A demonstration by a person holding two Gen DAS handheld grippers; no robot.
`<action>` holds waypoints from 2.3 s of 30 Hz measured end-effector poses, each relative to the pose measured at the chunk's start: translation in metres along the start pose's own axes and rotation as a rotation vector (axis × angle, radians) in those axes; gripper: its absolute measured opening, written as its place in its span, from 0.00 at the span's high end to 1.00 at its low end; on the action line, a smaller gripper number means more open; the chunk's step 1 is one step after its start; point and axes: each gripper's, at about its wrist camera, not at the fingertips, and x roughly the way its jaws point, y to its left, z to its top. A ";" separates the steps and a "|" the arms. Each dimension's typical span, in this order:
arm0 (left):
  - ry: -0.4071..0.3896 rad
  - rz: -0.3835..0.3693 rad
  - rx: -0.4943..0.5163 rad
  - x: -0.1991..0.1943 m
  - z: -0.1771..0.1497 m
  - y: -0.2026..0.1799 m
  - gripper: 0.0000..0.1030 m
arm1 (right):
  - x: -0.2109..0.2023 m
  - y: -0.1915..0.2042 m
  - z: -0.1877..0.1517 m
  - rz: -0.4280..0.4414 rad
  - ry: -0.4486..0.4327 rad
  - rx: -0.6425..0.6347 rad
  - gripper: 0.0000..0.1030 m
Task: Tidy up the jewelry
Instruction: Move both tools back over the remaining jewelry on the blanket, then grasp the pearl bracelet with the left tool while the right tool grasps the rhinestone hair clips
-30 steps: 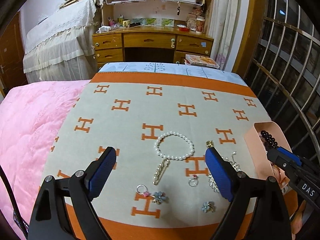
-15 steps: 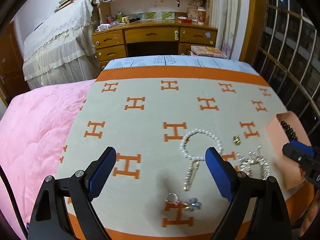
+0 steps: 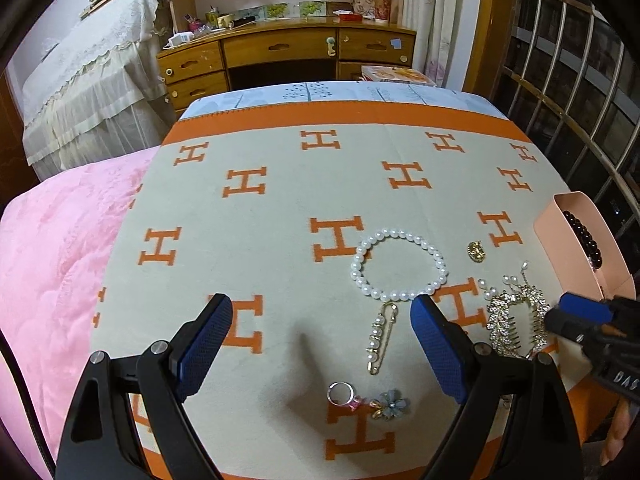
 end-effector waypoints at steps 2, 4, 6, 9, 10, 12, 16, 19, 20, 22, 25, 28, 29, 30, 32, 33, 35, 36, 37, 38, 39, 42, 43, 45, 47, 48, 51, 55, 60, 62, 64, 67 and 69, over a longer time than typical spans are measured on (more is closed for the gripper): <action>0.003 -0.006 -0.001 0.001 -0.001 -0.001 0.13 | 0.001 0.002 -0.002 -0.023 -0.004 -0.012 0.63; 0.006 -0.010 0.000 0.002 -0.002 -0.001 0.13 | 0.001 0.003 -0.001 -0.036 -0.006 -0.011 0.63; 0.009 -0.015 0.003 0.003 -0.003 -0.001 0.13 | 0.003 0.004 0.000 -0.044 -0.006 -0.010 0.63; 0.005 -0.019 0.008 0.002 -0.004 -0.001 0.13 | 0.010 0.006 0.003 -0.061 0.014 -0.022 0.63; 0.003 -0.020 0.007 0.001 -0.004 -0.001 0.13 | 0.015 0.007 0.005 -0.067 0.034 -0.024 0.63; -0.002 -0.023 0.005 0.000 -0.003 0.000 0.13 | 0.022 0.007 0.006 -0.070 0.070 -0.020 0.63; -0.007 -0.027 0.005 0.001 -0.001 0.002 0.13 | 0.028 0.009 0.007 -0.098 0.096 -0.039 0.63; 0.010 -0.051 0.004 0.006 0.003 0.003 0.13 | 0.028 0.008 0.008 -0.108 0.087 -0.030 0.68; 0.016 -0.059 0.006 0.009 0.004 0.004 0.13 | 0.028 0.009 0.008 -0.112 0.084 -0.033 0.72; 0.032 -0.075 0.008 0.016 0.010 0.003 0.13 | 0.028 0.009 0.007 -0.116 0.071 -0.037 0.72; 0.058 -0.084 0.013 0.027 0.018 0.002 0.14 | 0.025 0.012 0.004 -0.127 0.045 -0.049 0.72; 0.100 -0.095 0.014 0.043 0.029 -0.001 0.21 | 0.021 0.013 0.003 -0.117 0.020 -0.058 0.73; 0.115 -0.100 0.012 0.047 0.032 -0.001 0.27 | 0.019 0.014 0.003 -0.114 0.012 -0.060 0.73; 0.140 -0.109 0.007 0.054 0.036 -0.002 0.30 | 0.017 0.014 0.003 -0.109 0.001 -0.062 0.73; 0.199 -0.113 0.004 0.068 0.042 -0.004 0.43 | 0.011 0.016 0.004 -0.109 -0.024 -0.073 0.74; 0.213 -0.108 0.006 0.072 0.043 -0.006 0.43 | 0.007 0.017 0.004 -0.109 -0.040 -0.080 0.74; 0.240 -0.087 0.022 0.080 0.044 -0.009 0.43 | 0.000 0.018 0.005 -0.107 -0.067 -0.094 0.75; 0.255 -0.063 0.037 0.084 0.044 -0.012 0.44 | -0.005 0.019 0.005 -0.098 -0.087 -0.103 0.82; 0.254 -0.046 0.058 0.084 0.044 -0.015 0.44 | -0.009 0.018 0.006 -0.088 -0.096 -0.107 0.84; 0.261 -0.042 0.070 0.084 0.045 -0.017 0.47 | -0.013 0.019 0.008 -0.078 -0.112 -0.114 0.87; 0.273 -0.049 0.074 0.085 0.046 -0.019 0.49 | -0.018 0.020 0.008 -0.078 -0.130 -0.122 0.90; 0.287 -0.064 0.106 0.085 0.050 -0.027 0.68 | -0.022 0.018 0.011 -0.071 -0.144 -0.128 0.96; 0.290 -0.066 0.121 0.085 0.050 -0.031 0.83 | -0.023 0.017 0.011 -0.062 -0.148 -0.121 0.97; 0.299 -0.056 0.129 0.084 0.051 -0.036 0.95 | -0.023 0.013 0.011 -0.056 -0.150 -0.111 0.98; 0.294 -0.057 0.114 0.083 0.052 -0.039 0.95 | -0.025 0.008 0.011 -0.019 -0.146 -0.093 1.00; 0.294 -0.082 0.091 0.080 0.051 -0.039 0.95 | -0.027 0.007 0.010 -0.005 -0.149 -0.087 1.00; 0.269 -0.130 0.030 0.071 0.053 -0.036 0.95 | -0.034 0.004 0.008 0.027 -0.166 -0.076 1.00; 0.206 -0.157 0.015 0.047 0.062 -0.037 0.95 | -0.038 0.001 0.010 0.033 -0.143 -0.074 1.00; 0.141 -0.178 0.027 0.019 0.071 -0.037 0.95 | -0.019 -0.003 0.012 0.106 -0.011 -0.048 0.99; 0.138 -0.185 0.021 0.016 0.072 -0.034 0.95 | -0.011 -0.003 0.012 0.128 0.031 -0.035 0.99; 0.141 -0.182 0.018 0.015 0.071 -0.030 0.95 | -0.004 0.000 0.009 0.118 0.061 -0.041 0.98; 0.147 -0.193 0.013 0.015 0.066 -0.027 0.95 | 0.008 0.005 0.004 0.114 0.102 -0.042 0.97; 0.146 -0.196 0.010 0.014 0.062 -0.024 0.95 | 0.012 0.008 0.002 0.096 0.109 -0.053 0.93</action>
